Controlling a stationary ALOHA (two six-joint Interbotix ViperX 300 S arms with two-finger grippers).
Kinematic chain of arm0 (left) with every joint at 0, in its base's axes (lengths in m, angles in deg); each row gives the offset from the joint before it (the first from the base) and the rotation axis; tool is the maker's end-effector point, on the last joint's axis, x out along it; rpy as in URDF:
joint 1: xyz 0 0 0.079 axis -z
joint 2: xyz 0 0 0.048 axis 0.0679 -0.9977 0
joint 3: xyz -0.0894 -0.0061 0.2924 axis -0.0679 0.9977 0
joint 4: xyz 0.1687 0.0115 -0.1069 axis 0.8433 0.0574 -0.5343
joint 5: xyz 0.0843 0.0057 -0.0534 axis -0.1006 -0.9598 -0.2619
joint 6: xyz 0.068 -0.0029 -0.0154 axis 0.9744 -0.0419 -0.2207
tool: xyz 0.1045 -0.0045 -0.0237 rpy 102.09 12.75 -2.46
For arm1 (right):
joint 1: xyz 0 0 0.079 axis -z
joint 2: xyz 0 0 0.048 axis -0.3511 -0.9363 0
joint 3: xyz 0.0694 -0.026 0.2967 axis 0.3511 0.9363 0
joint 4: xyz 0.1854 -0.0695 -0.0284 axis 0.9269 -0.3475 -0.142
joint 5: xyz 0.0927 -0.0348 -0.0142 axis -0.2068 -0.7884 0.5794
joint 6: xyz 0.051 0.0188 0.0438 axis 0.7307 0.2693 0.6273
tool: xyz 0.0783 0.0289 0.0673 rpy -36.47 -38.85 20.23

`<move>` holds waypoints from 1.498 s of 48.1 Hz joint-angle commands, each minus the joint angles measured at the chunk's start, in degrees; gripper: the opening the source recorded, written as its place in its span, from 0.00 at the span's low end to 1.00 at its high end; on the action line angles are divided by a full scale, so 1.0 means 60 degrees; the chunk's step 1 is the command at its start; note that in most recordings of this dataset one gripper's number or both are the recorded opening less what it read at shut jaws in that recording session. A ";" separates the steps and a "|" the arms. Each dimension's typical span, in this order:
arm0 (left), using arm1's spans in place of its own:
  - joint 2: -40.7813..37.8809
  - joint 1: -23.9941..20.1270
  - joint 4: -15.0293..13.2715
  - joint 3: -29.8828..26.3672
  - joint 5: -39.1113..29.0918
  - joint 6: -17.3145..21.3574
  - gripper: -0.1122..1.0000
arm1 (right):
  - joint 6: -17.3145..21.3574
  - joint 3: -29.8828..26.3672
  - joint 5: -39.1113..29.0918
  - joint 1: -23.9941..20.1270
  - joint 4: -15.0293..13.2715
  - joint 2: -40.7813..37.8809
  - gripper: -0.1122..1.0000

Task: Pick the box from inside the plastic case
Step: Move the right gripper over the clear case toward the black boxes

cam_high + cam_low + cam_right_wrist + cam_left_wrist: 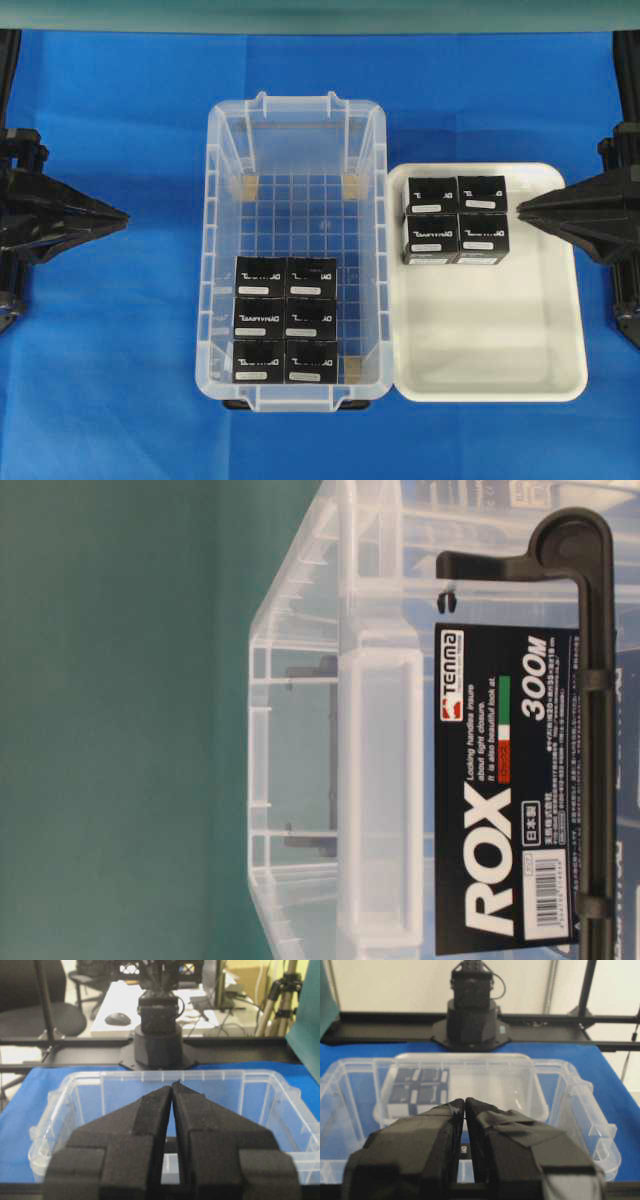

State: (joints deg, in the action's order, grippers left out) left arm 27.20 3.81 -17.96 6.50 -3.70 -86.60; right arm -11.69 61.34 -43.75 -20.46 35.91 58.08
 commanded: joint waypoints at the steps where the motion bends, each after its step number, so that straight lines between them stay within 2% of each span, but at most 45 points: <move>1: -0.0234 0.0000 0.0146 -0.0205 -0.0044 -0.0132 0.23 | 0.0132 -0.0249 0.0000 0.0059 0.0161 -0.0176 0.23; 3: -0.0308 0.0015 0.0146 -0.0278 -0.0103 -0.0176 0.25 | 0.0176 -0.0381 -0.0176 0.0059 0.0410 -0.0322 0.21; 5: -0.0366 0.0000 0.0146 -0.0352 -0.0161 -0.0176 0.25 | 0.0278 -0.0615 -0.0454 0.0059 0.0659 -0.0527 0.15; 7: -0.0410 0.0000 0.0146 -0.0439 -0.0234 -0.0176 0.19 | 0.0352 -0.0967 -0.0908 0.0088 0.0820 -0.0835 0.11; 11: -0.0381 0.0000 0.0146 -0.0498 -0.0425 -0.0176 0.11 | 0.0425 -0.1597 -0.1729 0.0132 0.0806 -0.1436 0.07; 20: -0.0190 0.0000 0.0146 -0.0527 -0.0996 -0.0205 0.06 | 0.0513 -0.3237 -0.3853 0.0176 0.0806 -0.2974 0.07; 36: -0.0059 0.0000 0.0146 -0.0703 -0.1934 -0.0234 0.06 | 0.0454 -0.7090 -0.8364 0.0176 0.0820 -0.6489 0.07; 45: -0.0044 0.0000 0.0146 -0.0732 -0.2139 -0.0352 0.06 | 0.0322 -0.9185 -1.1118 0.0278 0.0806 -0.8276 0.07; 53: -0.0015 -0.0044 0.0146 -0.0776 -0.2153 -0.0352 0.06 | 0.0278 -1.0679 -1.3008 0.0425 0.0806 -0.9785 0.07; 57: -0.0015 -0.0059 0.0146 -0.0762 -0.2153 -0.0352 0.06 | 0.0132 -1.1221 -1.3608 0.0439 0.0806 -1.0371 0.08; 61: 0.0015 -0.0059 0.0146 -0.0776 -0.2168 -0.0352 0.06 | -0.0293 -1.1602 -1.3843 0.0425 0.0820 -1.0840 0.08; 67: 0.0059 -0.0059 0.0146 -0.0776 -0.2256 -0.0352 0.06 | -0.0923 -1.1836 -1.3828 0.0439 0.0864 -1.1367 0.10; 72: 0.0132 -0.0059 0.0146 -0.0776 -0.2358 -0.0352 0.06 | -0.1099 -1.1851 -1.3813 0.0469 0.0908 -1.1675 0.11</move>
State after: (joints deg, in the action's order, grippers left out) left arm 27.90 3.54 -17.26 3.51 -17.76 -88.80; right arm -17.93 -9.23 -126.71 -17.65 40.83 -10.74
